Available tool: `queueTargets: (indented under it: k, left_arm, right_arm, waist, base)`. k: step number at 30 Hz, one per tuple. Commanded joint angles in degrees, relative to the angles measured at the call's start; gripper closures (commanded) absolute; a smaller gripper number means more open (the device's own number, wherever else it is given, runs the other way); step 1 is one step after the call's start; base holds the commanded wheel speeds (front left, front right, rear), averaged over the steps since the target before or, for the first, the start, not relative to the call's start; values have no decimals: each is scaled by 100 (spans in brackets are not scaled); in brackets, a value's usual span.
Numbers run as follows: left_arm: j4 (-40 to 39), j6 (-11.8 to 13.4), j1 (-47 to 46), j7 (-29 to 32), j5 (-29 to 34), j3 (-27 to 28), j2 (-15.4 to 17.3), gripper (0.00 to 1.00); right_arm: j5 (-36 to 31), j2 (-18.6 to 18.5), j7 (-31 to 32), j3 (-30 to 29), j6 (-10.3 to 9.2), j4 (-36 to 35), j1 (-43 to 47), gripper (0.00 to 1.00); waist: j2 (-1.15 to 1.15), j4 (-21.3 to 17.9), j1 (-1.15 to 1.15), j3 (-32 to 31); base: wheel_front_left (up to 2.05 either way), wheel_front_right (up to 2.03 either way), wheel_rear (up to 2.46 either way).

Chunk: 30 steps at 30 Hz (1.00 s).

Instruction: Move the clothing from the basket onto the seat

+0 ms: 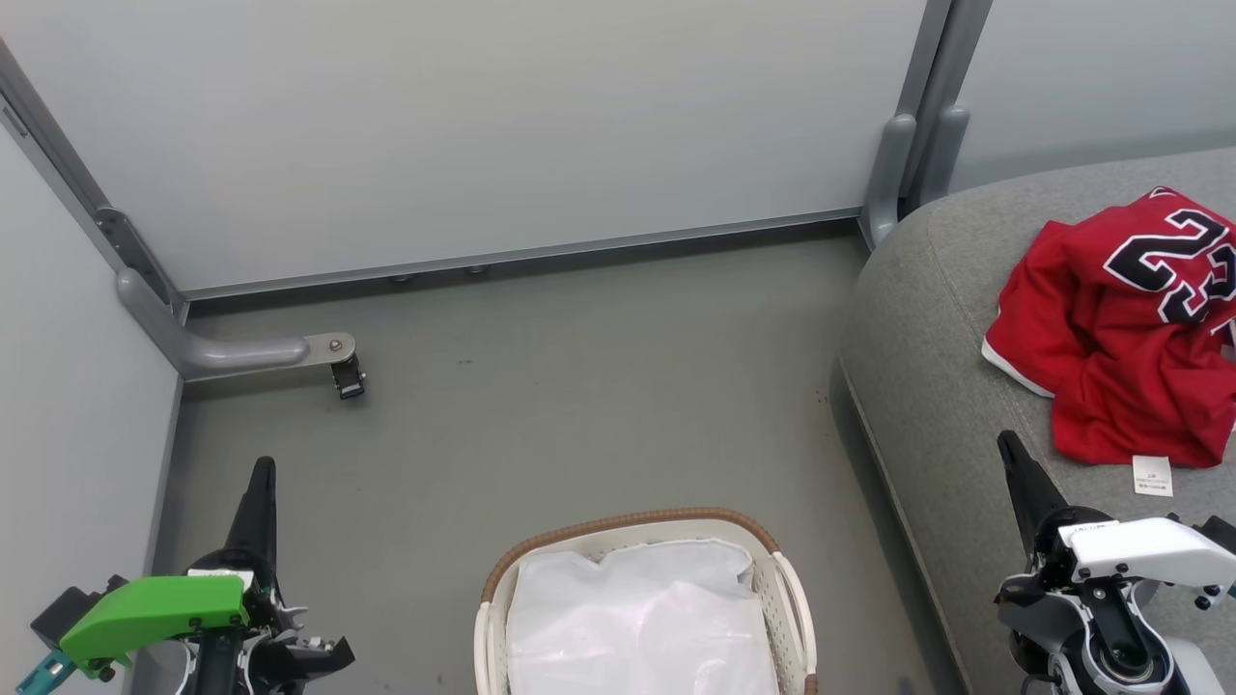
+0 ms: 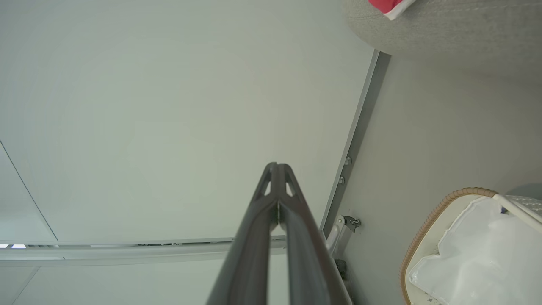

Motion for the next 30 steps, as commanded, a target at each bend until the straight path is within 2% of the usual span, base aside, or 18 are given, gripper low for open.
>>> queueTargets:
  k: [1,11,30]
  left_arm:
    - [-39,-47,-109,36,-123,31,42,100]
    - [-77,-52,-127,134,-474,51,44,100]
    - [-72,-49,-120,133,-459,48,43,100]
  right_arm:
    - [122,-35,30,-28,-1,-50,92,100]
    - [511,-37,125,-70,-1,-106,123,100]
    - [500,-37,125,-66,-1,-102,114,100]
  waist:
    - [19,-1,0,-5]
    - [21,-11,0,-41]
    - [21,-11,0,-42]
  base:
    - [0,0,0]
    - [0,0,0]
    - [0,0,0]
